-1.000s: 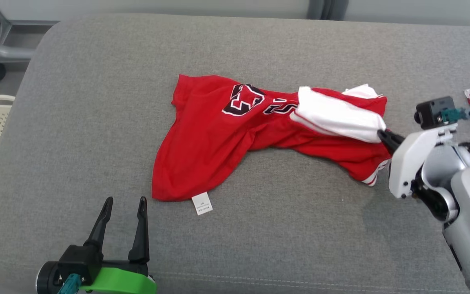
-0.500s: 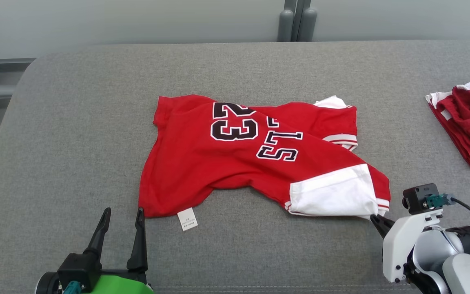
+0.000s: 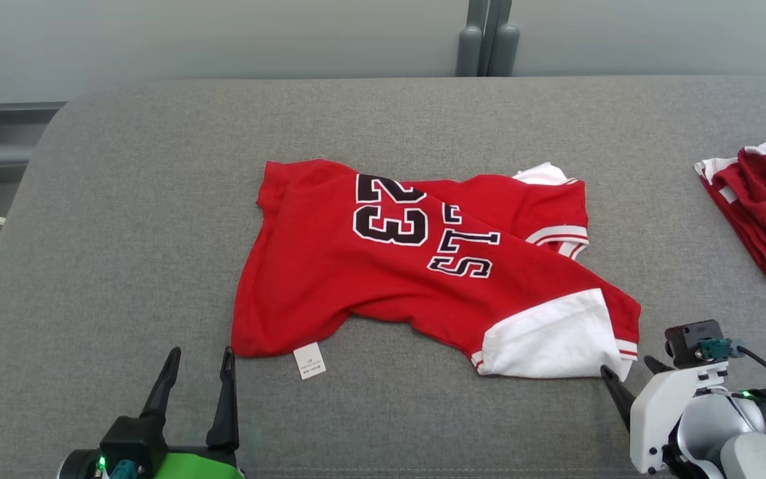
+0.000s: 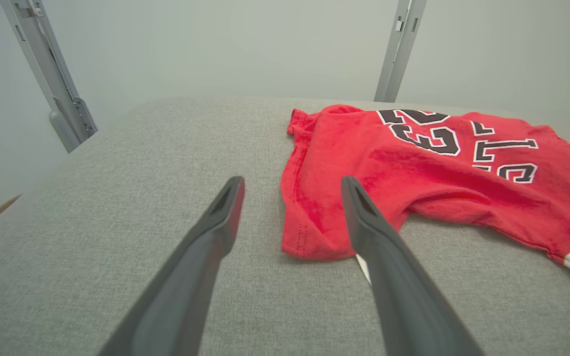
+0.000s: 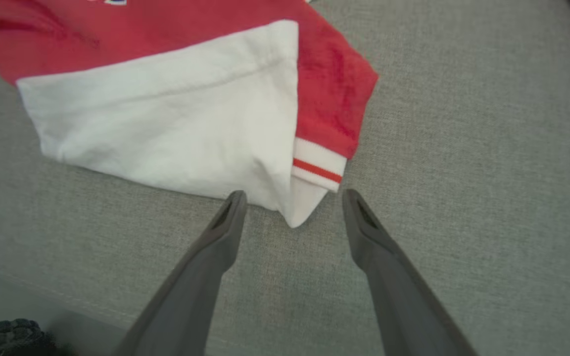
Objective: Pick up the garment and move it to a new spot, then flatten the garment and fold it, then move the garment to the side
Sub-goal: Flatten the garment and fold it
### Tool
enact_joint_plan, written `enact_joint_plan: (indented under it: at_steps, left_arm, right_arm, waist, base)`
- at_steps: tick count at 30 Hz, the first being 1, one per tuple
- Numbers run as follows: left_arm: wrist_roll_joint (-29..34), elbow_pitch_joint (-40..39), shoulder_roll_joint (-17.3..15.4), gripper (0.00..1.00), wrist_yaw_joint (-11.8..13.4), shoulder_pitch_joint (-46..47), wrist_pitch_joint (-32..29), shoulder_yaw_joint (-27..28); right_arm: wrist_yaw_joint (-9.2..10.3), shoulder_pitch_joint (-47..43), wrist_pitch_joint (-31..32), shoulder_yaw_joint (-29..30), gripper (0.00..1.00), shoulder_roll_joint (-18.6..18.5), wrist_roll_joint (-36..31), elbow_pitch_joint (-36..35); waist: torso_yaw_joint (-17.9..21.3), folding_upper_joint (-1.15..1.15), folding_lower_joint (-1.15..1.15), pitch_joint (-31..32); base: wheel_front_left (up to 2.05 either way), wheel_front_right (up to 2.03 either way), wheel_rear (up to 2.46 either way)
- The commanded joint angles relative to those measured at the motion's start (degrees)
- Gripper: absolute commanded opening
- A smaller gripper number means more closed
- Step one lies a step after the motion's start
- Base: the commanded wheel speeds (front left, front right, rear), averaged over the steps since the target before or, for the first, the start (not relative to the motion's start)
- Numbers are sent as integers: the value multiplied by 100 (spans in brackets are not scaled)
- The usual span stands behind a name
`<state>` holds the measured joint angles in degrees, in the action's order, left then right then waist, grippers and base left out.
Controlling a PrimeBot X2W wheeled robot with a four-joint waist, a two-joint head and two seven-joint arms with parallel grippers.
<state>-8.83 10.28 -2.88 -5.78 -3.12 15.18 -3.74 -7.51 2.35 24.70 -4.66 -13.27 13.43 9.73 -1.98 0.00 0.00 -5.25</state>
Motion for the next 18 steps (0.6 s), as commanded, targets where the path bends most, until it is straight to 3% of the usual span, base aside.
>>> enact_joint_plan:
  at_steps: [1,18]
  left_arm:
    - [63,54,-10,100,34,-27,-3,17]
    - [-87,491,-53,100,92,-66,-2,258]
  right_arm:
    - [5,-94,-126,83,100,60,-19,-64]
    - [3,-207,-2072,768,100,976,-232,-335]
  waist:
    - [-23,0,0,59]
    - [-37,0,0,578]
  base:
    - [0,0,0]
    - [0,0,0]
